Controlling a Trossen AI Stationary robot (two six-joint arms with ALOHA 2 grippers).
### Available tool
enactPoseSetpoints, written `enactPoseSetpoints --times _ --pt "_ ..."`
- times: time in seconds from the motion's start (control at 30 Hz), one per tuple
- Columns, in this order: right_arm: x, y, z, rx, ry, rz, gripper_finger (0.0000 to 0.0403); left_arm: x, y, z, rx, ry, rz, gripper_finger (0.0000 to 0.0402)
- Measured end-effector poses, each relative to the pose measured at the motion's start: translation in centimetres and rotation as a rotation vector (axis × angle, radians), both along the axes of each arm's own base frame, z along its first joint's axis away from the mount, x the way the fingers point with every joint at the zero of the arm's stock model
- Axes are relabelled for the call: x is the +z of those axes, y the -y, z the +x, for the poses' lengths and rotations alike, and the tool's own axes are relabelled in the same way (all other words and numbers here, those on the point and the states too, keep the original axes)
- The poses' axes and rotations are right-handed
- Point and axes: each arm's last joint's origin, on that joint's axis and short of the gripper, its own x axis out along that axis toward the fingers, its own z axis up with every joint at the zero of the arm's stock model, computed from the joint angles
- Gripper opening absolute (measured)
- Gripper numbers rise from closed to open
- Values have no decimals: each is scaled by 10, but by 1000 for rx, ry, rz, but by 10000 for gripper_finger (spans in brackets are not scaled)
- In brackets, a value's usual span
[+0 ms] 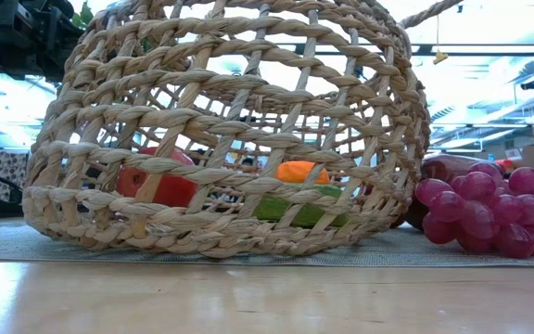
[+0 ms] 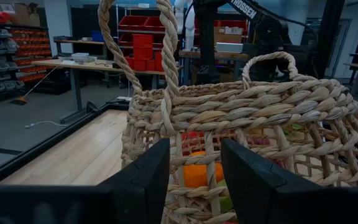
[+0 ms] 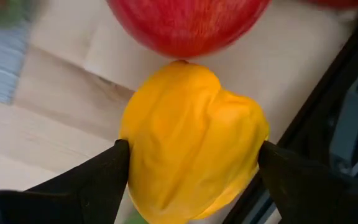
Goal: Build produce basket
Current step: Put the bell pepper into the basket
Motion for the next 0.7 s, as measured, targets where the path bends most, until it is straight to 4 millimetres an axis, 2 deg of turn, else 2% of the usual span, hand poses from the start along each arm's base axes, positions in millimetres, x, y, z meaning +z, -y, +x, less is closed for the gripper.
enactPoseSetpoints --times 0.7 --pt "5 -2 1 15 9 25 345 0 0 0 0 0 0 150"
